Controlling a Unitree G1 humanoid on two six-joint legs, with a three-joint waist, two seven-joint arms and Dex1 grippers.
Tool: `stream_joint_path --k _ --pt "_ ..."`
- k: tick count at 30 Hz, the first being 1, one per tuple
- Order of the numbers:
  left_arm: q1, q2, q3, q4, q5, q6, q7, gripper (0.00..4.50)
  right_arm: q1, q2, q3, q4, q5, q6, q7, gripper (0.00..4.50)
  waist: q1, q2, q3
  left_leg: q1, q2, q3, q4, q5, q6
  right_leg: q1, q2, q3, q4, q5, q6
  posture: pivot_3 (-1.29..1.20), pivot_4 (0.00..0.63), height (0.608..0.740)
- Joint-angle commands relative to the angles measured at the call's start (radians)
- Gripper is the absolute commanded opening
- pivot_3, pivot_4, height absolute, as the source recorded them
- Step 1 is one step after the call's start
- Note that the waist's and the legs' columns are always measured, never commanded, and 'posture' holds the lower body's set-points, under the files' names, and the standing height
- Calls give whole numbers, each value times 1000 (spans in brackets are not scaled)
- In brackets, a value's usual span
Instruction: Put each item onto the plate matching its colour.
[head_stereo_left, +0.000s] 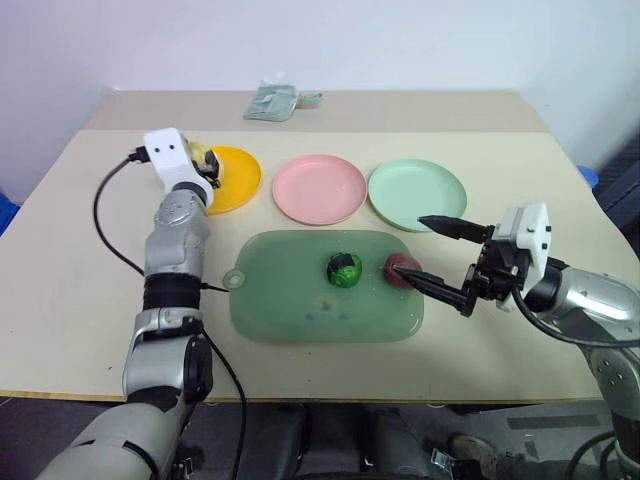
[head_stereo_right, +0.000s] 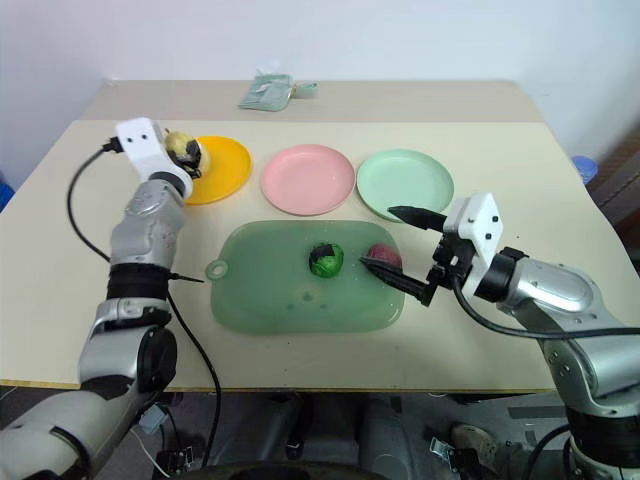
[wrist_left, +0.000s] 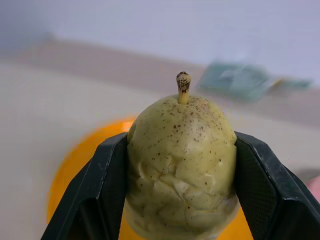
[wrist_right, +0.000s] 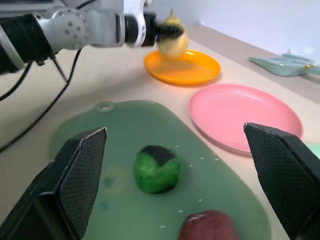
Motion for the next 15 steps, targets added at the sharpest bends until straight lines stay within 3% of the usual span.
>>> stream_joint_path --k 1,4,5,10,15 --pt "-94 22 -17 167 59 -135 33 2910 -31 10 1 20 -20 -20 -8 4500 -1 0 0 -2 0 0 2 0 0 -2 0 0 1 0 0 0 150 740" --pt "-130 33 -23 275 74 -196 33 4285 -39 16 2 32 -28 -27 -9 4500 -3 -1 0 -5 0 0 8 -1 1 -3 0 0 3 0 0 0 150 740" --pt "-138 34 -23 295 74 -209 27 4403 -39 17 2 33 -30 -27 -8 4500 -3 -1 0 -5 0 0 9 -1 1 -3 0 0 3 1 1 0 150 740" --pt "-108 30 -2 229 27 -231 -45 4403 -45 29 17 48 -55 -23 -18 4500 -3 -1 0 -5 0 0 11 -1 1 -2 0 0 6 1 1 0 150 740" --pt "136 60 -9 -258 -94 -52 -220 4403 -84 47 70 30 -61 17 -40 4500 -31 0 0 -5 -1 1 11 -1 2 -4 0 1 8 1 1 0 150 740"
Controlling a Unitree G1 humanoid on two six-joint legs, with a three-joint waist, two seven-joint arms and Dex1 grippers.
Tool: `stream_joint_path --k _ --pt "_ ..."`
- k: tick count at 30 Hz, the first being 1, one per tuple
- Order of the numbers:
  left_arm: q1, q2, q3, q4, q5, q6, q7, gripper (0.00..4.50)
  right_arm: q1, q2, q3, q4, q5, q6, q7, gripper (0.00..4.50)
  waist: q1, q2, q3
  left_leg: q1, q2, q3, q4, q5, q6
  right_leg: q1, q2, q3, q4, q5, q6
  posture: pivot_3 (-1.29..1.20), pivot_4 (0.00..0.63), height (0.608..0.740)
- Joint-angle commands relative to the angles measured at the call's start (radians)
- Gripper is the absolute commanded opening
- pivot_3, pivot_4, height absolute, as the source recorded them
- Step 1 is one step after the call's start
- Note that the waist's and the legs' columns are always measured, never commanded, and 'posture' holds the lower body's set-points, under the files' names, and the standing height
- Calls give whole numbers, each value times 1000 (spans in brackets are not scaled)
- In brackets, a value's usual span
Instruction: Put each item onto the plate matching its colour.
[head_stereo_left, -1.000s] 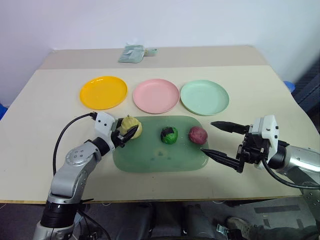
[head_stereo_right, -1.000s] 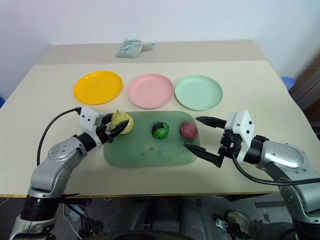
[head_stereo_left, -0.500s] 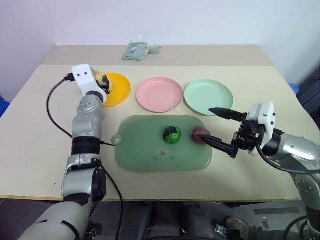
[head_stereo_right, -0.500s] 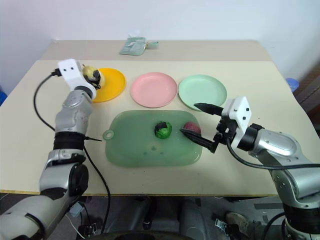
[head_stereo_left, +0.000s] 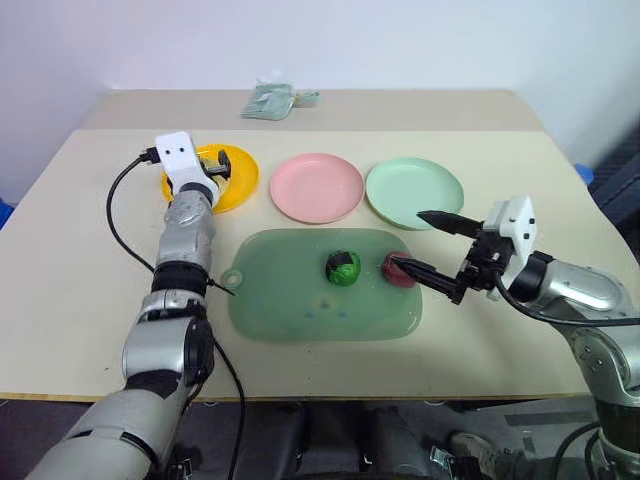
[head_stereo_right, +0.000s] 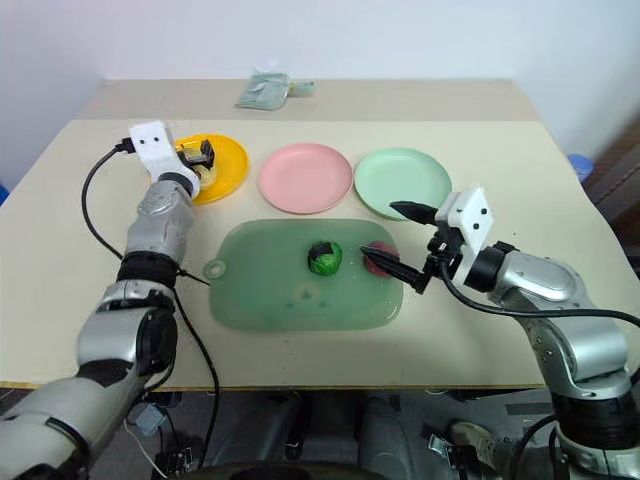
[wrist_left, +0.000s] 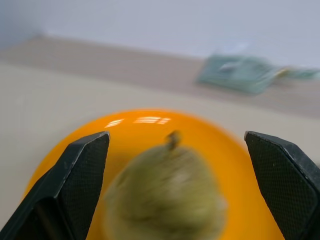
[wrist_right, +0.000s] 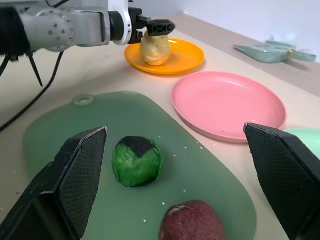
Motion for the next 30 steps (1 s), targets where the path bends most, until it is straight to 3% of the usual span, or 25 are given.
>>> stream_joint_path --k 1,5,8,11,17,24,30 --pt "148 37 6 -378 -116 135 -128 4403 -47 8 26 -37 -4 24 -28 4500 -12 0 0 0 0 1 0 0 0 -2 0 1 2 0 0 0 150 740" --pt "366 119 -11 -716 -262 261 -340 4403 -115 30 119 -28 -43 76 -68 4500 -30 0 0 0 0 2 -1 1 -1 -4 0 2 6 0 -1 0 150 740" --pt "540 232 -1 -883 -364 289 -566 4403 -156 61 197 15 -98 92 -89 4500 -31 1 0 0 0 2 0 1 -1 -4 0 2 6 0 -1 0 150 740" --pt "678 345 51 -962 -483 324 -773 4403 -173 92 260 62 -140 77 -77 4500 -28 3 0 0 0 2 -1 1 -1 -4 0 2 6 -1 -2 0 150 740" --pt "871 512 115 -982 -513 238 -1110 4403 -220 146 329 145 -194 68 -51 4500 -28 4 1 0 0 2 -1 -1 1 -7 -1 2 4 -1 -2 0 150 740" --pt "1003 567 137 -1045 -530 212 -1272 4403 -248 195 364 217 -236 61 -27 4500 -29 6 2 0 0 2 -2 -3 5 -8 -1 2 4 -1 -2 0 150 740" --pt "1025 575 126 -1093 -528 216 -1284 4403 -276 225 383 276 -272 50 -7 4500 -28 7 2 0 0 2 -3 -3 5 -8 -1 2 4 -1 -3 0 150 740"
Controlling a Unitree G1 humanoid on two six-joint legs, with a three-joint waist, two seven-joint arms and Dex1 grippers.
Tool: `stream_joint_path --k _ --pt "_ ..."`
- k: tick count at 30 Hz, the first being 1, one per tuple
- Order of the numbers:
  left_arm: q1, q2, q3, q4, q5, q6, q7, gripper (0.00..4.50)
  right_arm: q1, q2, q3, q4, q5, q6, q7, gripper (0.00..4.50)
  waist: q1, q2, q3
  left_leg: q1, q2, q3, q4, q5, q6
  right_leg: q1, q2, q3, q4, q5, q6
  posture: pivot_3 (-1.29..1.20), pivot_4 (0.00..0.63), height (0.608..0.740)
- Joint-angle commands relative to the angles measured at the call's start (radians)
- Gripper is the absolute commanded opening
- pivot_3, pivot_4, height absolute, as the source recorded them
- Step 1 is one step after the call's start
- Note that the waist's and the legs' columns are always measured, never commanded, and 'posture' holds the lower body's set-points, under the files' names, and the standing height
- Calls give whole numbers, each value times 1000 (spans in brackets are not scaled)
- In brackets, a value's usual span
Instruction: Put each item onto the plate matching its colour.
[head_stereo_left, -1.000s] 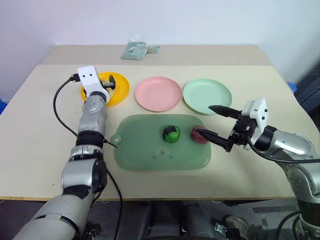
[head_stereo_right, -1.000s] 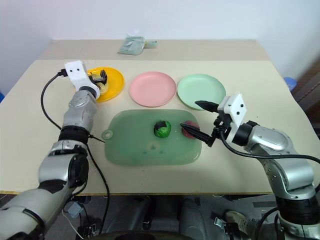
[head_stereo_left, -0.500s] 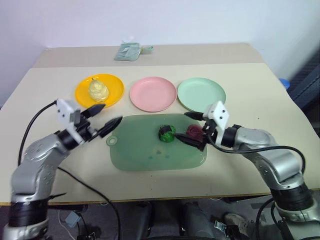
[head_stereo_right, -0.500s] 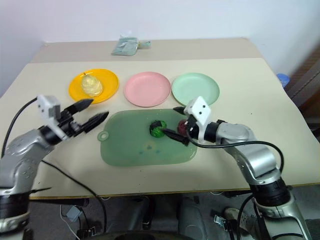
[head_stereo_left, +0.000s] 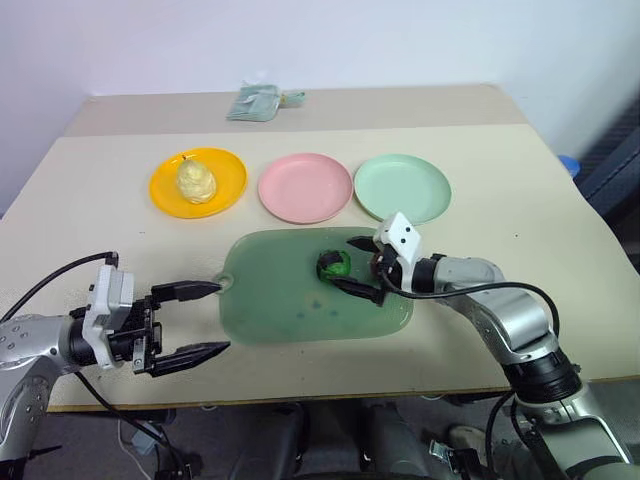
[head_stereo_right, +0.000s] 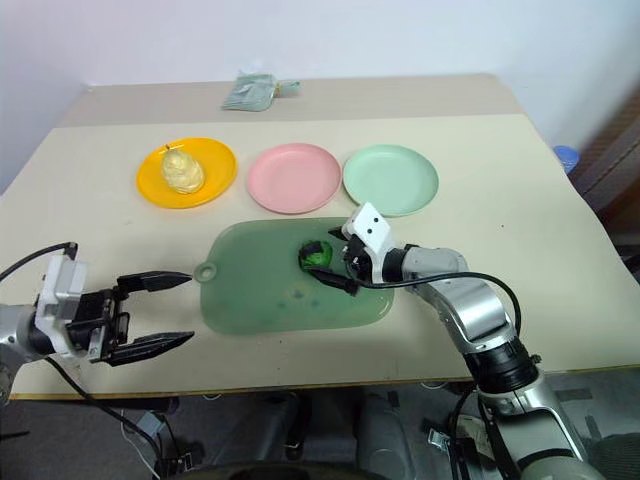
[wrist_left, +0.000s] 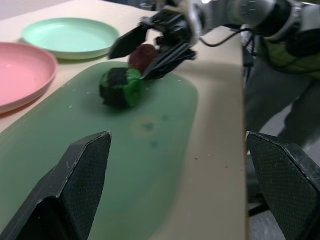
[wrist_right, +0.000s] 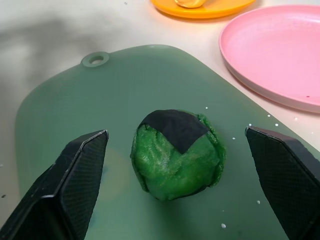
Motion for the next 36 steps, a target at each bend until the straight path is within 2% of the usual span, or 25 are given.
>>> stream_joint_path --k 1,9,12,16,20,28,31,36 --pt "5 20 14 -54 -10 -3 -8 4403 -29 21 4 12 -15 -26 16 4500 -1 0 0 0 0 0 0 0 0 0 0 0 0 0 0 0 150 740" --pt "15 5 11 -99 -12 11 39 4403 -50 38 25 51 -51 -18 45 4500 -1 1 0 0 0 0 0 0 0 -1 0 0 0 0 0 0 150 740" --pt "20 -5 6 -115 -10 12 62 4500 -54 43 28 59 -59 -21 52 3593 -1 1 0 0 0 0 0 0 0 0 0 0 0 0 0 0 150 740" --pt "25 -19 3 -129 -6 14 93 4500 -62 43 20 47 -60 -19 56 1704 -1 1 0 0 0 0 0 0 0 -1 0 0 0 0 0 0 150 740" --pt "24 -31 -6 -141 -6 19 127 4500 -73 37 -14 -11 -24 19 60 1704 -1 1 0 0 0 0 0 0 0 -1 0 0 0 0 0 0 150 740" --pt "-36 -75 -58 -195 -28 84 267 4500 -181 38 -169 -69 116 135 33 1704 -1 1 1 0 0 0 0 0 0 -1 0 0 0 0 0 0 150 740" --pt "-87 -106 -90 -207 -29 111 346 4500 -260 41 -220 40 97 86 12 1704 0 1 1 0 0 0 0 0 0 0 0 0 0 0 0 0 150 740" --pt "-176 -159 -139 -229 -25 174 496 4500 -410 58 -223 426 -49 -160 -46 1704 -2 1 1 0 0 0 0 2 -3 0 0 0 1 0 0 0 150 740"
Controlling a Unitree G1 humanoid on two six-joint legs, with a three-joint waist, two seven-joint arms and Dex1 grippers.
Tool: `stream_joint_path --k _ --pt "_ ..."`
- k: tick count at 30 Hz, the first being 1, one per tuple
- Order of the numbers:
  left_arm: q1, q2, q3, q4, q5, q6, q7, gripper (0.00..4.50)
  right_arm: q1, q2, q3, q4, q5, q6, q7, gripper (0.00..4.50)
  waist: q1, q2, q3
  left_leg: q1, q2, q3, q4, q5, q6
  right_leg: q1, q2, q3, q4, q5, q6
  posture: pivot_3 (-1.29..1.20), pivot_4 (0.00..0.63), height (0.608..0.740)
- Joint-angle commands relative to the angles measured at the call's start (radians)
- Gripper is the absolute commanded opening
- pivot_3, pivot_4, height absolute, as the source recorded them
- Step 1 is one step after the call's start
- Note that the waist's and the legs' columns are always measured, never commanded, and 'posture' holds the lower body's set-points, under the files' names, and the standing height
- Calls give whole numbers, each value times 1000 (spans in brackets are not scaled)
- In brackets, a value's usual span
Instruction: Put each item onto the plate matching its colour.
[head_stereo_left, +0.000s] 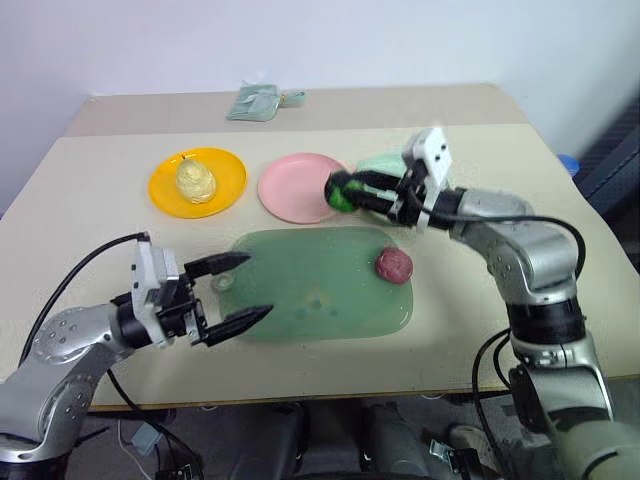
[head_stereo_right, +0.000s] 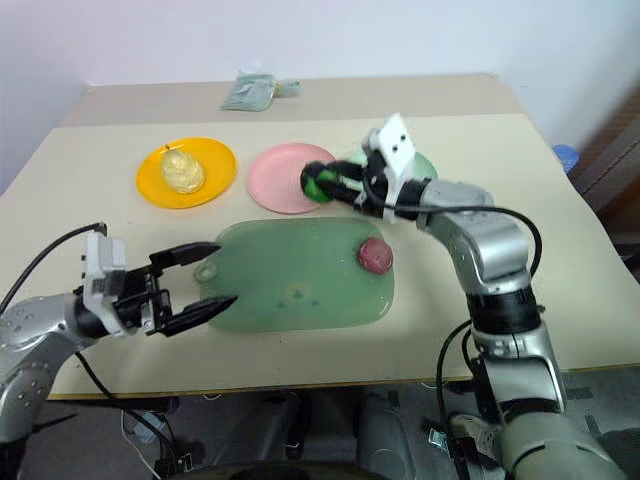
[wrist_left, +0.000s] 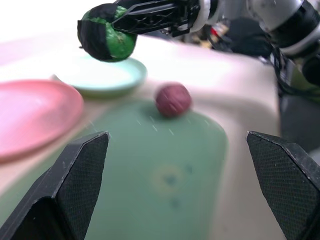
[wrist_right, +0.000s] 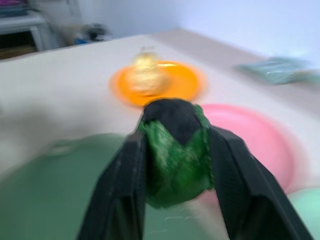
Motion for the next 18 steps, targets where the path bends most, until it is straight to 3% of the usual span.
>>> stream_joint_path --k 1,7,12,15,18 --pt "-39 -26 -21 -48 -5 27 95 4500 -103 28 -26 278 -91 -200 -43 1704 -2 0 0 0 0 0 0 1 -2 0 0 0 0 0 0 0 150 740" --pt "-30 -68 -49 -94 23 26 182 4500 -292 96 -40 852 -214 -537 -163 1704 -19 0 0 0 0 2 -3 3 -4 1 0 2 2 0 0 0 150 740" --pt "4 -73 -33 -95 38 3 191 4500 -362 133 -41 1145 -282 -694 -231 1704 -29 0 0 0 0 2 -4 3 -4 0 0 2 2 0 0 0 150 740" --pt "36 -66 -19 -85 36 -15 164 4500 -378 138 -45 1203 -301 -723 -231 2602 -31 0 0 0 0 2 -5 3 -5 0 1 2 2 0 0 0 150 740" --pt "63 -55 -6 -63 41 -39 124 4500 -381 130 -48 1206 -314 -756 -212 4130 -30 1 1 0 1 2 -5 3 -5 0 1 2 2 0 -1 0 150 740"
